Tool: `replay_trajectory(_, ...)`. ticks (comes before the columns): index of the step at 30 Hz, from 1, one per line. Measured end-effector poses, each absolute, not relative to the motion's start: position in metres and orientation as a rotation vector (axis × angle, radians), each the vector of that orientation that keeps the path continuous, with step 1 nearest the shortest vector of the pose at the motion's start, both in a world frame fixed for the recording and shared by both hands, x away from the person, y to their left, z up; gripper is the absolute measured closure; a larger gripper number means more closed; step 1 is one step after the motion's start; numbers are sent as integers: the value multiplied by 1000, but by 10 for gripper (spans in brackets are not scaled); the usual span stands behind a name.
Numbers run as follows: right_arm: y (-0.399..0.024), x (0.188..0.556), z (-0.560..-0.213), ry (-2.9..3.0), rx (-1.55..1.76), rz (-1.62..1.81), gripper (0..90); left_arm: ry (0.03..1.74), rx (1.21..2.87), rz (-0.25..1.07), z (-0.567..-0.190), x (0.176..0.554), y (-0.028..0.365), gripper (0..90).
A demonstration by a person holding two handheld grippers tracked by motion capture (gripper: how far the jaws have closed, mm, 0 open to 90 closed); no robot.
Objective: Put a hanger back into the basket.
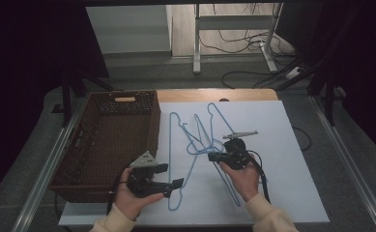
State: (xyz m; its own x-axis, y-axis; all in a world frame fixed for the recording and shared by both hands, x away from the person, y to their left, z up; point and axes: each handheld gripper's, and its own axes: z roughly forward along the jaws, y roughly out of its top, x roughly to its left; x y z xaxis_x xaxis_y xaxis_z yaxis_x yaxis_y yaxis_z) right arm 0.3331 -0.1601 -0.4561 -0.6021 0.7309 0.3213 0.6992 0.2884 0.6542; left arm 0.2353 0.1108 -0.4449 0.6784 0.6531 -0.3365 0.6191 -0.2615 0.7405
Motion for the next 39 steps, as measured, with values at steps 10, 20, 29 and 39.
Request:
replay_trajectory(10, -158, 333, -458, 2472, 1400, 1245, 872, 1010, 1947, -80, -474, 260, 60, 240)
replay_trajectory(20, -156, 331, -458, 2419, 1412, 1281, 872, 1042, 1889, -176, -495, 277, 38, 309)
replay_trajectory(29, -153, 329, -460, 2390, 1415, 1294, 873, 1086, 1826, -207, -506, 286, 21, 348)
replay_trajectory(39, -153, 328, -461, 2382, 1433, 1313, 871, 1073, 1759, -286, -512, 292, 17, 645)
